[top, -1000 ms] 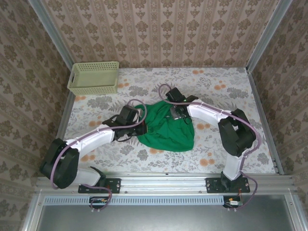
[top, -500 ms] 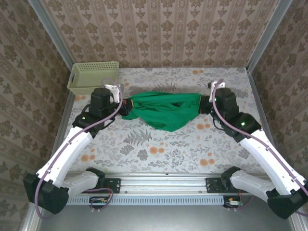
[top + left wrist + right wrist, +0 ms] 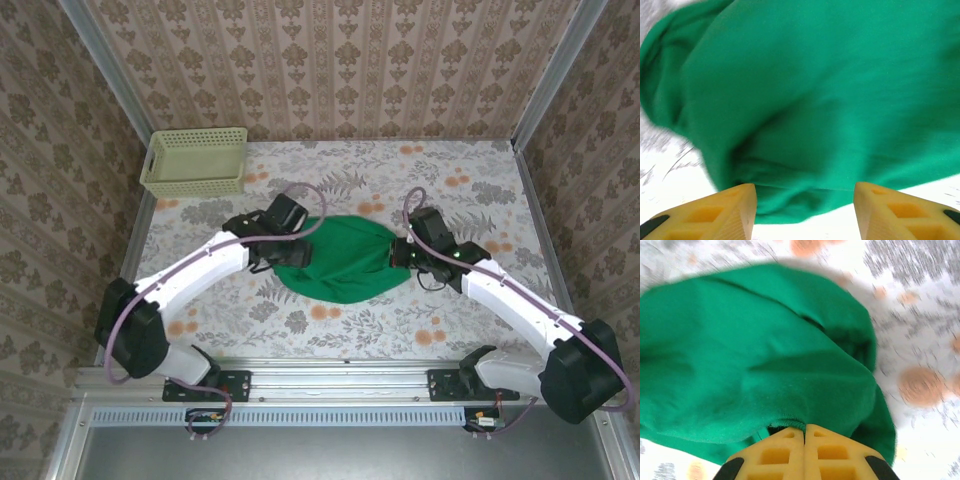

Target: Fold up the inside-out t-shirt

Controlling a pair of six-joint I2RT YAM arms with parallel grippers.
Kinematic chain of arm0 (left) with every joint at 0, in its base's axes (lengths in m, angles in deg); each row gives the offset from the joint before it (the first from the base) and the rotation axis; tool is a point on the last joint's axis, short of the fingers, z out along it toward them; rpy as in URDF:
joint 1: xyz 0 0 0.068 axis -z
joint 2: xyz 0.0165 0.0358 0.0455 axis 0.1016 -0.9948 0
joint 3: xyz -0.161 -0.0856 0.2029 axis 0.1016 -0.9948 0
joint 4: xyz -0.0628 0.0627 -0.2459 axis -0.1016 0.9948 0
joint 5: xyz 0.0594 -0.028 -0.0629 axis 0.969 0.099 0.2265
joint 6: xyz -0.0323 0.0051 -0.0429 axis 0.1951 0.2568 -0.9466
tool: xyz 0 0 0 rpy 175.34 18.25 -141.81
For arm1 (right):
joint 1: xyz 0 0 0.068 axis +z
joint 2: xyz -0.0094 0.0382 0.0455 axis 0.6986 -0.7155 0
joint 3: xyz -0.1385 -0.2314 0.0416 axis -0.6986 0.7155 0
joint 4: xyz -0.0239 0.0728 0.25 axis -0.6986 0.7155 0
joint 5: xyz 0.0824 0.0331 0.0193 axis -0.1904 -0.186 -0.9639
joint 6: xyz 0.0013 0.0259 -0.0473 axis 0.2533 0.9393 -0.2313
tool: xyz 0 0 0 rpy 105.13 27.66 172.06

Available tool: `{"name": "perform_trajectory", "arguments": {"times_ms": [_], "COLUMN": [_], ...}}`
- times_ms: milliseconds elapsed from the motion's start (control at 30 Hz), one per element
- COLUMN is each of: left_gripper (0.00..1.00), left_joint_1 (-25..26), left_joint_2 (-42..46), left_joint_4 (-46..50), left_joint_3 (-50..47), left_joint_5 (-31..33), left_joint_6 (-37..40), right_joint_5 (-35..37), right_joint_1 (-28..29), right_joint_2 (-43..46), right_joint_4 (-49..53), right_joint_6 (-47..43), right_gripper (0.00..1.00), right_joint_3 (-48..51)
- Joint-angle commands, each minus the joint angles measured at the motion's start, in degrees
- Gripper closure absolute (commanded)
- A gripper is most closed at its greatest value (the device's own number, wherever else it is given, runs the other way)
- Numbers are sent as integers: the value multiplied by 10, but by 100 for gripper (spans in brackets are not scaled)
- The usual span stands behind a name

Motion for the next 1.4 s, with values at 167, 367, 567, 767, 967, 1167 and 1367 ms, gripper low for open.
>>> {"name": "perform_trajectory", "arguments": {"times_ms": [167, 367, 567, 767, 967, 1167, 1367], "left_gripper": [48, 56, 63, 61, 60, 48, 39], "left_joint_1": [116, 135, 138, 69, 36, 38, 40], "left_joint_2": [-4, 2, -41, -108, -203, -261, -290], "left_joint_4": [-192, -338, -377, -421, -380, -303, -239], "left_joint_3": [-52, -113, -110, -101, -15, 45, 78], "left_joint_5": [-33, -50, -47, -58, -65, -52, -26], "left_joint_6": [-69, -100, -108, -126, -94, -65, -55], "right_joint_5": [-64, -90, -93, -69, 9, 59, 66], "right_joint_1": [0, 3, 11, 21, 20, 14, 13], "right_joint_2": [62, 104, 112, 119, 96, 73, 49], "right_joint_4": [-4, 17, 11, 20, 22, -1, -2], "right_joint_6": [17, 19, 25, 14, 12, 29, 19], "right_gripper": [100, 100, 100, 100, 100, 100, 100], "right_joint_3": [-44, -63, -61, -40, 29, 73, 51]}}
